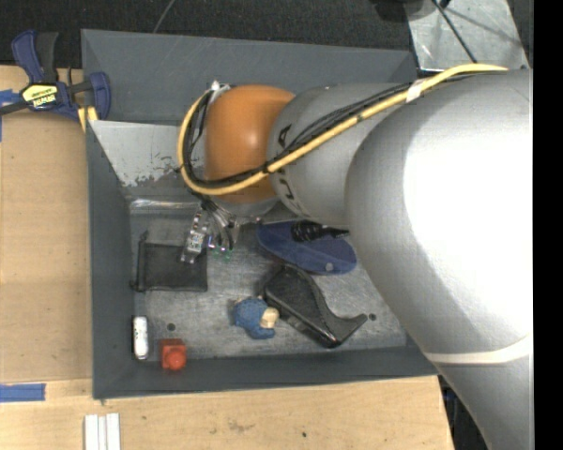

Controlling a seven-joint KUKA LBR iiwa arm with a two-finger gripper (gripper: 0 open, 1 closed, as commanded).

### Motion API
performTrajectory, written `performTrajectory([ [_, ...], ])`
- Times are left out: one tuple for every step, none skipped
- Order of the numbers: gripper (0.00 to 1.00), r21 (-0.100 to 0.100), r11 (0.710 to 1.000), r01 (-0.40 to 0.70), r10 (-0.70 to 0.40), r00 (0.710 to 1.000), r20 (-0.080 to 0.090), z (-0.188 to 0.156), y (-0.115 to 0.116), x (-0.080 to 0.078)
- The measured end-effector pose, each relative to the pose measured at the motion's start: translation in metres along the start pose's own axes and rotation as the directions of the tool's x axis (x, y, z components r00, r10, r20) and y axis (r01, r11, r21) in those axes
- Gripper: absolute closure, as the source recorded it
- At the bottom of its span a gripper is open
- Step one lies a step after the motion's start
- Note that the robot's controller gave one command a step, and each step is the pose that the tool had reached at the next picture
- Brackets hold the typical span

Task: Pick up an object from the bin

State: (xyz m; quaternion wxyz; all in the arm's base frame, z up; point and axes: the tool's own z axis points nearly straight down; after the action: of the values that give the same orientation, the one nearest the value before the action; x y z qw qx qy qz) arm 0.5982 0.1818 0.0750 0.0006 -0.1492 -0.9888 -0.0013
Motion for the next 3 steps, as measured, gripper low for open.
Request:
performTrajectory([
  [1.00,-0.004,0.999,-0.045,0.045,0.999,0.006,-0.035,0.047,0.028],
  [0.00,0.001,0.999,-0.049,0.049,0.999,0.004,-0.033,0.044,0.027],
  [0.00,0.000,0.987,0.159,-0.159,0.987,0.006,0.001,0.024,0.048],
])
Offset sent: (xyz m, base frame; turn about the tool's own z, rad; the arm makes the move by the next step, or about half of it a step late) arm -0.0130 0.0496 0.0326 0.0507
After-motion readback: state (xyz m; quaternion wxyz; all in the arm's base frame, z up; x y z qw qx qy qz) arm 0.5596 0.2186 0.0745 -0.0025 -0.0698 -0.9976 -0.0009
